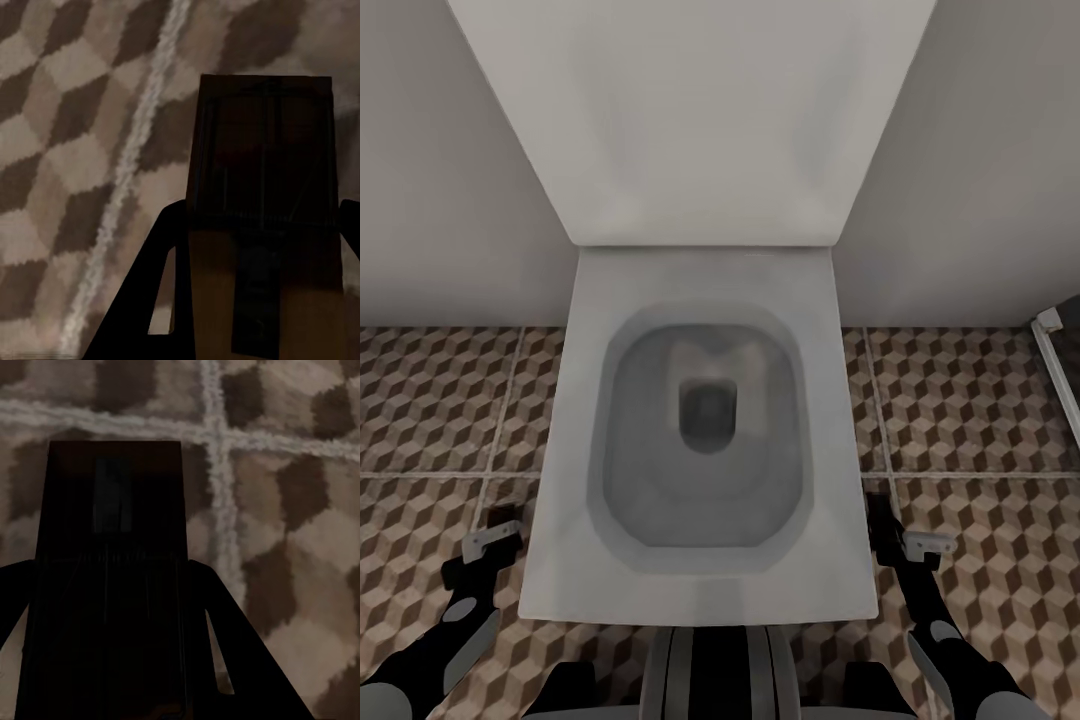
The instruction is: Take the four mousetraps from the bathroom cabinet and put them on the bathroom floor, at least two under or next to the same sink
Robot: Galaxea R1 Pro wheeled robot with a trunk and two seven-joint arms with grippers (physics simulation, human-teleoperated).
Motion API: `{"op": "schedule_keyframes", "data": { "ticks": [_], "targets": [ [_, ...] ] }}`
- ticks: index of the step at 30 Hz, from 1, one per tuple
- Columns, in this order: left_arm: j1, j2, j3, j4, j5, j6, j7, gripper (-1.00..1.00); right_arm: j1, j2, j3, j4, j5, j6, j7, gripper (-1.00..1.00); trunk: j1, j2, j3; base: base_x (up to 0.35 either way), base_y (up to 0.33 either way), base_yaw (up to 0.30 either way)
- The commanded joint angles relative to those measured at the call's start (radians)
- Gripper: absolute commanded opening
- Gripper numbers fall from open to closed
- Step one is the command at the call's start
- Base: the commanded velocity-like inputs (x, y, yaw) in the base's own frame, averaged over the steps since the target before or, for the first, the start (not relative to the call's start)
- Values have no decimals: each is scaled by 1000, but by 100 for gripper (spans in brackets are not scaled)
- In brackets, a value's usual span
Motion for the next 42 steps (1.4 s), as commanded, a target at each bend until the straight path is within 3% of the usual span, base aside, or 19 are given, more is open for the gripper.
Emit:
{"op": "schedule_keyframes", "data": {
  "ticks": [1,33,36,42],
  "targets": [
    [-1,1,-9,-1,7,-4,9,-100,0,-1,7,0,-11,-4,-1,-100,0,0,-4,0,0,0],
    [-1,-1,-12,-1,7,-5,16,-100,0,-1,7,2,-11,-5,-1,-100,1,-1,-8,0,0,0],
    [-1,-1,-12,-1,6,-4,16,-100,0,-1,7,2,-11,-5,-1,-100,2,-1,-20,0,0,0],
    [-1,-1,-12,-1,7,-3,16,-100,0,-1,7,2,-11,-5,-1,-100,2,-1,-20,0,0,0]
  ]
}}
